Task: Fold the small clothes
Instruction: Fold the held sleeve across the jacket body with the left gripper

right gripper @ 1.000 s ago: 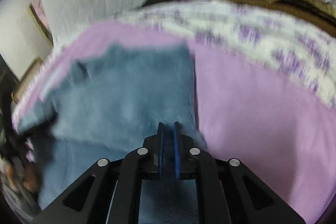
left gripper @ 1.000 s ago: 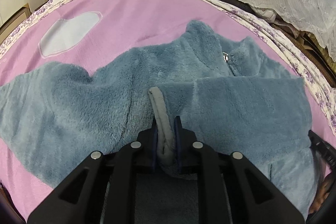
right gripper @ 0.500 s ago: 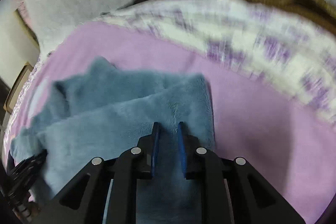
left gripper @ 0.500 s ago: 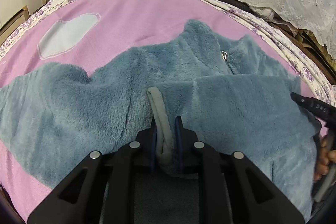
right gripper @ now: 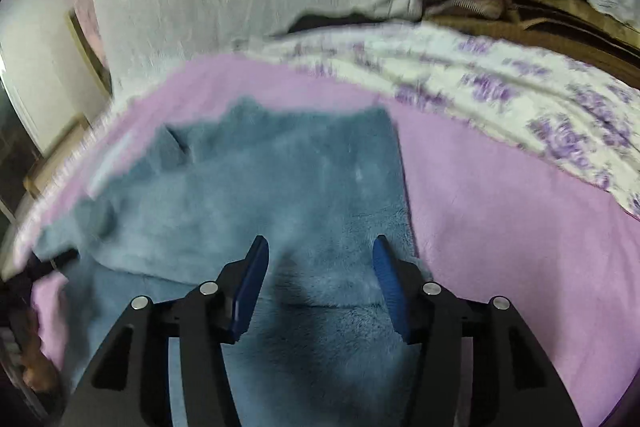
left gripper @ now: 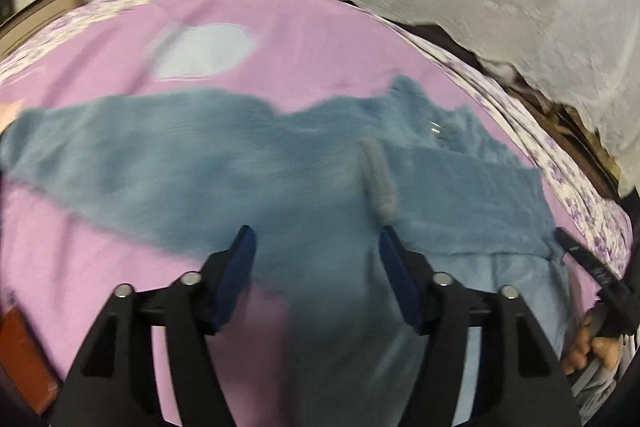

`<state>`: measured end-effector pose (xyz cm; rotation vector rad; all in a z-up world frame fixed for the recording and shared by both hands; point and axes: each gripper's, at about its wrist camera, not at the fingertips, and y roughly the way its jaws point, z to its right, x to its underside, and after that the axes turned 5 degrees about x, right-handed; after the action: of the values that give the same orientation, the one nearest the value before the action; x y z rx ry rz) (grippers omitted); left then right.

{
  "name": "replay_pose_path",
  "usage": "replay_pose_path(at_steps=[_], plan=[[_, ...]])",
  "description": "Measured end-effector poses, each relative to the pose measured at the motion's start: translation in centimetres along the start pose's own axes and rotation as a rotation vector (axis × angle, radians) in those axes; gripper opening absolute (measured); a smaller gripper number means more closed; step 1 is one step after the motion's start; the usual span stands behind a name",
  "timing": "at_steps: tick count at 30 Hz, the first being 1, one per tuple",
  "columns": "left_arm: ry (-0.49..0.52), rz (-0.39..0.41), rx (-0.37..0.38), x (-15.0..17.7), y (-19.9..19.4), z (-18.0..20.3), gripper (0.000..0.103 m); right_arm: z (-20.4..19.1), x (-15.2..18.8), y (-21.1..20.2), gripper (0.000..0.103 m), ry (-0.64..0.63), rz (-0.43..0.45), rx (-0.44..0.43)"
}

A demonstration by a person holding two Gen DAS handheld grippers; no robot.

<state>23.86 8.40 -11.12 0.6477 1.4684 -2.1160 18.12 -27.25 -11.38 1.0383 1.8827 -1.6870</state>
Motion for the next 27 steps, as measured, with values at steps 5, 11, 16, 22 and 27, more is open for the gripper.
replay_pose_path(at_steps=[5, 11, 16, 22, 27], plan=[[-0.154, 0.024, -0.118, -0.2, -3.7, -8.6, 0.073, 1.4, 1.9, -2.2, 0.062, -0.003, 0.048, -0.006], [-0.555, 0.017, -0.096, -2.3, -4.1, -20.8, 0.055, 3.6, 2.6, -1.9, 0.062, 0.114, 0.034, -0.050], [-0.591, -0.002, -0.115, -4.3, -1.5, -23.2, 0.048, 4.3, 3.1, -1.0, 0.062, 0.162, -0.007, -0.071], [-0.611, 0.056, -0.141, -4.6, -0.8, -24.2, 0.040, 5.0, 3.4, -0.2, 0.062, 0.205, -0.038, -0.101], [-0.631, 0.111, -0.140, -4.6, -2.2, -25.2, 0.011, 5.1, 3.4, -0.3, 0.062, 0.212, -0.031, -0.109]])
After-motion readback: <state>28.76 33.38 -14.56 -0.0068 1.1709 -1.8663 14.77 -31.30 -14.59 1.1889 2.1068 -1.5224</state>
